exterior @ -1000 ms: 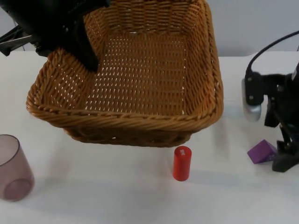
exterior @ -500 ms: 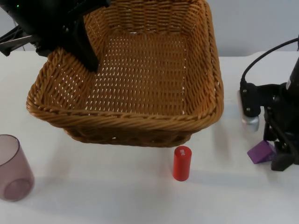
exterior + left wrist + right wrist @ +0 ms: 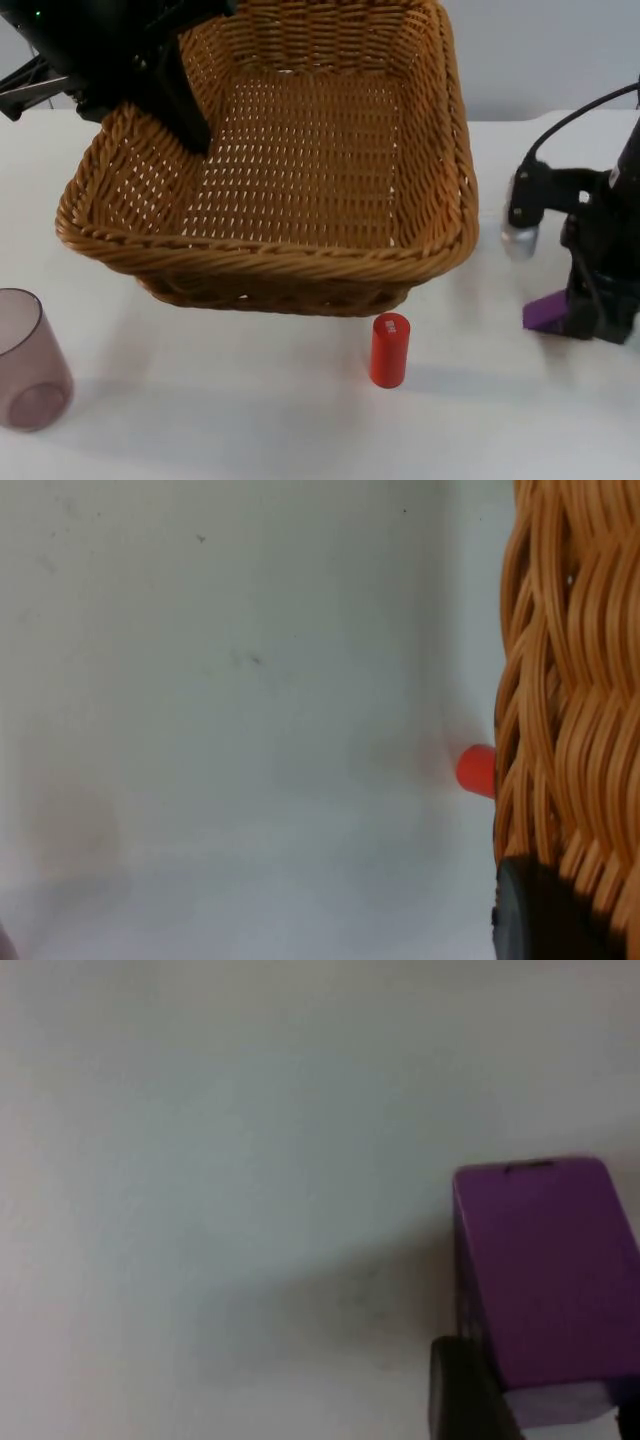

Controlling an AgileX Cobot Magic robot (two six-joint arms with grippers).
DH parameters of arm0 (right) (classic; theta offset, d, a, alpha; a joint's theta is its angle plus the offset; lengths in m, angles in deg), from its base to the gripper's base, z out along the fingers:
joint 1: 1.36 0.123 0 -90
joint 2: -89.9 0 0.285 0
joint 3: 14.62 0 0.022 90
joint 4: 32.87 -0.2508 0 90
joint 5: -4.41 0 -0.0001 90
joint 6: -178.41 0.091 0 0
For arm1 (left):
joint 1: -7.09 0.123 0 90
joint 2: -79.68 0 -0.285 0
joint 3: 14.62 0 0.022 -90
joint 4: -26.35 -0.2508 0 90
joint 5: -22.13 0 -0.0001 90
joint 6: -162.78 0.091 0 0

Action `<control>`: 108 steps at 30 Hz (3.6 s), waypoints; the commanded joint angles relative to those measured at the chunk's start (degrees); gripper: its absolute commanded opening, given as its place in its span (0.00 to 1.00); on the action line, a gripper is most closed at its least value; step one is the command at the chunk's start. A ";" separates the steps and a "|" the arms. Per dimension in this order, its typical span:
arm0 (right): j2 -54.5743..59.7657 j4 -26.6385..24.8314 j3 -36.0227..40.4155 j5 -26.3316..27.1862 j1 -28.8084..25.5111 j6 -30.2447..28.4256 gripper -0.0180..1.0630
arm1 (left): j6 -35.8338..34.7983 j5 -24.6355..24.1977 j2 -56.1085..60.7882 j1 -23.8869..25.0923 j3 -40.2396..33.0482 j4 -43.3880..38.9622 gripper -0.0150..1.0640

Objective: Pick up the basket with the left hand and place the triangular block into the basket with the right hand.

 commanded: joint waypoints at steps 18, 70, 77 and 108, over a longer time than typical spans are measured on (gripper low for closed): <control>-20.70 2.84 -0.19 2.87 -0.30 54.95 0.02 | -0.44 -0.16 0.70 -0.42 0.12 1.04 0.01; -25.71 2.91 -11.38 -7.94 24.41 53.24 0.02 | -7.98 3.72 0.49 -4.72 0.12 3.61 0.01; -23.63 2.70 -11.38 -8.58 24.41 53.24 0.02 | -7.98 3.87 0.49 -4.72 0.12 3.60 0.01; -20.42 2.90 -11.60 -7.23 26.24 51.68 0.43 | -7.51 4.41 0.49 -4.72 0.12 3.47 0.01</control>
